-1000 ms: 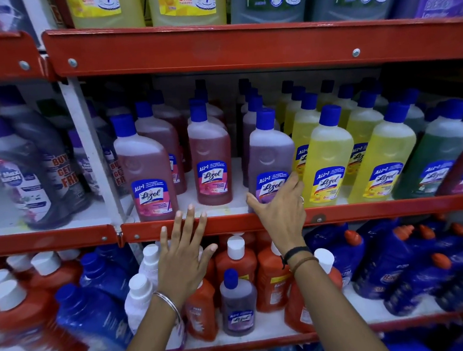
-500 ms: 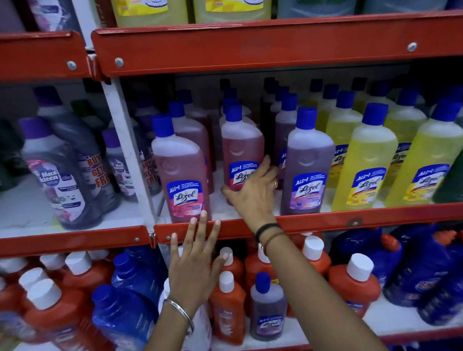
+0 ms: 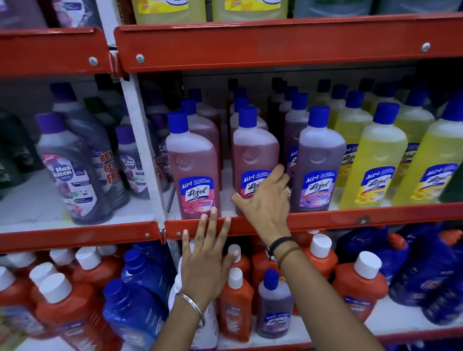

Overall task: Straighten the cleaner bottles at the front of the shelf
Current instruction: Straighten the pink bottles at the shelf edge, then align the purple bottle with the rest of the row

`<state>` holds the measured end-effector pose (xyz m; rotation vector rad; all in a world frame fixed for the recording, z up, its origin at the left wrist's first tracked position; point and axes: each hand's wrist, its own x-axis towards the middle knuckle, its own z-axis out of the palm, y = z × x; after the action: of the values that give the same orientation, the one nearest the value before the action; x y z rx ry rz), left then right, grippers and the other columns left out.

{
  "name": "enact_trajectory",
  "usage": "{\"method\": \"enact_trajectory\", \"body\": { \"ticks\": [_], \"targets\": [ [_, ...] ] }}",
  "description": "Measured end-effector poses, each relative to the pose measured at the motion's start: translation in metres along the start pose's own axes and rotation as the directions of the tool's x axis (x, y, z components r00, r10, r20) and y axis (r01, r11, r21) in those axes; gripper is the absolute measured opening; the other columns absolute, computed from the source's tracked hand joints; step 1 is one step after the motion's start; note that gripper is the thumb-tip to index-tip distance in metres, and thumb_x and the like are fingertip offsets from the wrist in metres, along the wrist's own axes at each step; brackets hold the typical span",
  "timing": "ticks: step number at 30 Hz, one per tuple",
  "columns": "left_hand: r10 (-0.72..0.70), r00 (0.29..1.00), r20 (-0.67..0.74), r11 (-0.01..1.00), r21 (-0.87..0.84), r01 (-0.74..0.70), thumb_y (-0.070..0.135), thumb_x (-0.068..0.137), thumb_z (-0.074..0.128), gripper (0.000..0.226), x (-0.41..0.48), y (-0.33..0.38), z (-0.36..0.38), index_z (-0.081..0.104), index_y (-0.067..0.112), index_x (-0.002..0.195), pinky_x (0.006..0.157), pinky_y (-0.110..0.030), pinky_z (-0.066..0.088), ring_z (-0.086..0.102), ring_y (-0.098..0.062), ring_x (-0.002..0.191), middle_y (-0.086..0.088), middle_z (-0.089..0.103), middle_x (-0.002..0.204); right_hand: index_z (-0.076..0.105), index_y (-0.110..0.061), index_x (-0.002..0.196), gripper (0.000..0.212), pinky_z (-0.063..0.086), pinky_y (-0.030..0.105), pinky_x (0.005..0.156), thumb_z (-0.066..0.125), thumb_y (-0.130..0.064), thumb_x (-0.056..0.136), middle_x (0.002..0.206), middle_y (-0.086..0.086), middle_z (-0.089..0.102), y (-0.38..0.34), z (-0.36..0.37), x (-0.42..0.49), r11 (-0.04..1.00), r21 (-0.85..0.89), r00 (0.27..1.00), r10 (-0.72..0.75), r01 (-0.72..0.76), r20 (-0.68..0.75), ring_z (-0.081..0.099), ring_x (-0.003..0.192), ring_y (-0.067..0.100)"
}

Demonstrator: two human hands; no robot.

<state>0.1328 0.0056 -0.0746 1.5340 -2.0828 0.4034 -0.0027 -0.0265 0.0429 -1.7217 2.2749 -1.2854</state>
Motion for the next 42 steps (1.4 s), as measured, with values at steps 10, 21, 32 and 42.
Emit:
{"method": "enact_trajectory", "body": {
  "ticks": [10, 21, 32, 42],
  "targets": [
    [-0.043, 0.997, 0.057, 0.998, -0.045, 0.046, 0.047, 0.089, 0.048, 0.073, -0.001, 0.008, -0.017, 0.011, 0.031, 0.150, 0.113, -0.057, 0.007, 0.002, -0.023, 0.146, 0.000, 0.009, 0.161, 0.014, 0.000, 0.141, 0.110, 0.044, 0.044, 0.098, 0.077, -0.050, 0.067, 0.137, 0.022, 0.037, 0.009, -0.010, -0.013, 0.997, 0.061, 0.998, -0.055, 0.052, 0.043, 0.045, 0.123, 0.040],
    [-0.066, 0.946, 0.318, 0.411, -0.855, 0.316, 0.037, 0.089, 0.053, 0.083, 0.056, 0.047, -0.049, -0.004, 0.029, 0.149, 0.121, -0.034, 0.013, 0.005, -0.009, 0.146, 0.007, -0.001, 0.160, 0.042, -0.017, 0.134, 0.051, 0.039, -0.005, 0.072, 0.059, -0.037, 0.090, 0.114, -0.003, 0.065, 0.050, -0.027, -0.024, 0.801, 0.593, 0.955, -0.231, 0.078, 0.186, 0.060, 0.092, -0.005],
    [-0.056, 0.902, 0.429, 0.275, -0.861, 0.427, 0.005, 0.095, 0.049, 0.072, 0.062, 0.038, -0.048, 0.005, 0.020, 0.150, 0.113, -0.027, 0.026, 0.023, -0.011, 0.141, 0.000, 0.017, 0.159, 0.037, -0.020, 0.142, 0.066, 0.050, 0.012, 0.087, 0.050, -0.052, 0.086, 0.121, -0.001, 0.065, 0.062, -0.022, -0.017, 0.782, 0.618, 0.932, -0.276, 0.075, 0.235, 0.062, 0.101, 0.000],
    [-0.272, 0.958, -0.095, 0.384, -0.923, 0.018, 0.007, 0.087, 0.048, 0.040, 0.051, 0.110, -0.054, 0.054, 0.022, 0.124, 0.097, -0.018, 0.044, 0.053, -0.006, 0.120, 0.000, 0.058, 0.129, 0.037, -0.013, 0.138, 0.062, 0.033, 0.010, 0.103, 0.044, -0.047, 0.087, 0.142, -0.002, 0.037, 0.116, -0.053, -0.009, 0.627, 0.757, 0.976, -0.024, 0.184, -0.217, 0.036, 0.130, -0.004]
  ]
}}
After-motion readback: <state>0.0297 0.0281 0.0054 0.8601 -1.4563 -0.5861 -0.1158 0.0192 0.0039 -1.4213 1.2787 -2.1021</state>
